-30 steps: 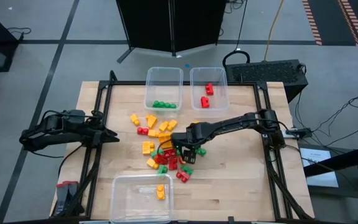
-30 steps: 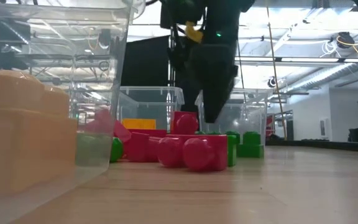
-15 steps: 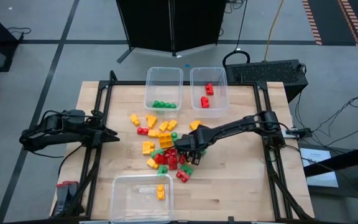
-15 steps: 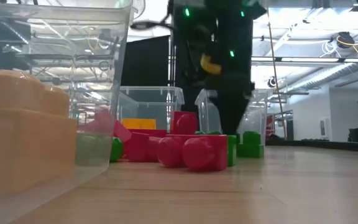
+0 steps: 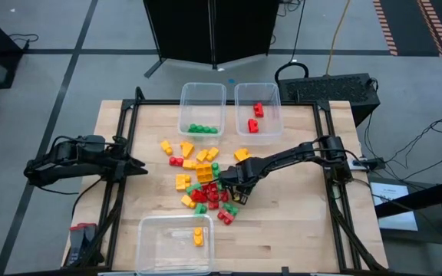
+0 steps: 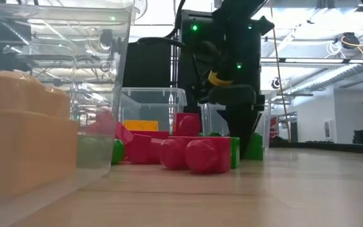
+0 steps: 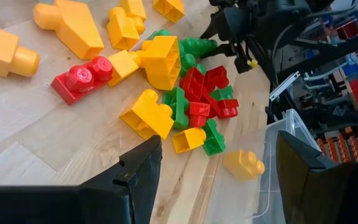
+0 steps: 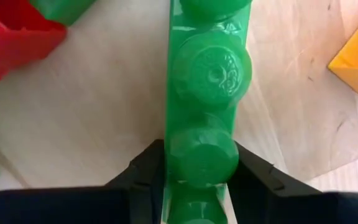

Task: Sort blocks
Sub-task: Put the green game piece into the top left transparent bin

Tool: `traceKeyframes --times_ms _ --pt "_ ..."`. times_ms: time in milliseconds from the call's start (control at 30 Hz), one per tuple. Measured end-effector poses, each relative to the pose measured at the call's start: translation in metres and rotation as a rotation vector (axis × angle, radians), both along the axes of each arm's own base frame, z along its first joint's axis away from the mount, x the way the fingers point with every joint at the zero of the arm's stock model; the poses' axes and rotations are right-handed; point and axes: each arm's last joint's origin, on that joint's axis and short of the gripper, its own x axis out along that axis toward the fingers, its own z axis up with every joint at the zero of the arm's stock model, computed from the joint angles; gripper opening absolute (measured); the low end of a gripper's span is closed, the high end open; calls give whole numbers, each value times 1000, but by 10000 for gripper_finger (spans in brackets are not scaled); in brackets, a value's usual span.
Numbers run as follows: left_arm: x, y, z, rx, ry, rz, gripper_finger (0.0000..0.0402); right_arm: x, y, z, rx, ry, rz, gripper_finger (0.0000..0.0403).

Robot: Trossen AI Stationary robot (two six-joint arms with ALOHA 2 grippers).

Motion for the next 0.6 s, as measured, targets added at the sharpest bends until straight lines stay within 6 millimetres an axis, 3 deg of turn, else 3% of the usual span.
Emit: traceKeyframes --times_ms 200,467,600 --pt "0 0 0 0 0 0 210 -2 0 13 7 -40 -22 114" --pt "0 0 0 0 0 1 210 -14 -7 73 22 -233 -84 114" --pt "0 1 0 8 1 15 210 -15 -16 114 17 -469 -120 114"
